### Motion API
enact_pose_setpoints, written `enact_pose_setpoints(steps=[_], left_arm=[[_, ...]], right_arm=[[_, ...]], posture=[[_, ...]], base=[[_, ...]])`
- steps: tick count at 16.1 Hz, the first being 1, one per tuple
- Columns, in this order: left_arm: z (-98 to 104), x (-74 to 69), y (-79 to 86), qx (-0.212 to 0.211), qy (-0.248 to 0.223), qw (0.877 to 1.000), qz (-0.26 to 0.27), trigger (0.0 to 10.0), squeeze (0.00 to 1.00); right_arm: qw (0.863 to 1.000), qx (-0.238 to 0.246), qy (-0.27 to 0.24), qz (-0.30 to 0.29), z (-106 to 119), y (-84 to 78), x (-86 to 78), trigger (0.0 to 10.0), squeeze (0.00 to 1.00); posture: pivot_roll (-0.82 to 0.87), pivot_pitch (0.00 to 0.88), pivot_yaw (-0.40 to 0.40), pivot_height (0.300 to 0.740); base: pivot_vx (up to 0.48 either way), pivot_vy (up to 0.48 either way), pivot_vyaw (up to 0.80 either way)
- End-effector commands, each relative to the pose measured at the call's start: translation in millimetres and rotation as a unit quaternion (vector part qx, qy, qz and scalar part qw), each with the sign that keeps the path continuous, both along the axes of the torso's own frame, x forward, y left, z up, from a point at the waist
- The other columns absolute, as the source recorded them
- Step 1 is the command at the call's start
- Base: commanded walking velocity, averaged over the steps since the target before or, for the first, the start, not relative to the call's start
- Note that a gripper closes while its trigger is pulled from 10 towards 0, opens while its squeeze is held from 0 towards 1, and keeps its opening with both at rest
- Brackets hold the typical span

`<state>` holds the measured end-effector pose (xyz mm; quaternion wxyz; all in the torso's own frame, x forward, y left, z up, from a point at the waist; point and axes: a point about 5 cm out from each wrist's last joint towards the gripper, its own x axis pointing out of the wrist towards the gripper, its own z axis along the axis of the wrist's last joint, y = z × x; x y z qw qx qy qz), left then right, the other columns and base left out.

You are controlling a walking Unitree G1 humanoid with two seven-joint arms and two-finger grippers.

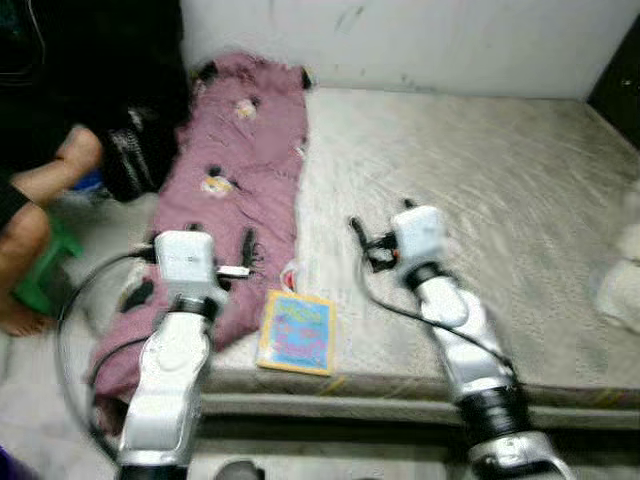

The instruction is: Clean up the room

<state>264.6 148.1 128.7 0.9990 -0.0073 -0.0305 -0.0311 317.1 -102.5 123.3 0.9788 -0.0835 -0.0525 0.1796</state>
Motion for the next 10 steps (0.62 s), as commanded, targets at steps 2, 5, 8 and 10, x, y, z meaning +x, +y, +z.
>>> enact_pose_setpoints(steps=[2, 5, 8, 10], left_arm=[[2.0, 1.0, -4.6, -0.003, -0.003, 1.000, -0.005, 10.0, 0.00], [2.1, 1.6, -5.0, -0.015, -0.005, 1.000, -0.009, 10.0, 0.00], [2.7, 1.4, -4.7, -0.012, -0.007, 1.000, -0.008, 10.0, 0.00], [3.4, 1.3, -4.5, -0.012, -0.010, 1.000, -0.008, 10.0, 0.00]], right_arm=[[1.000, -0.008, -0.008, -0.003, 2.3, -5.8, 1.3, 10.0, 0.00], [1.000, -0.010, -0.008, -0.004, 2.3, -6.1, 1.7, 10.0, 0.00], [1.000, -0.012, -0.008, -0.005, 1.7, -6.5, 1.7, 10.0, 0.00], [1.000, -0.013, -0.008, -0.004, 1.5, -6.5, 2.1, 10.0, 0.00]], posture=[[0.04, 0.000, -0.034, 0.740], [0.04, 0.000, -0.032, 0.740], [0.04, 0.000, -0.035, 0.740], [0.04, 0.000, -0.035, 0.740]], base=[[0.000, -0.311, 0.00], [0.000, -0.199, 0.00], [0.000, 0.000, 0.00], [0.000, 0.000, 0.00]])
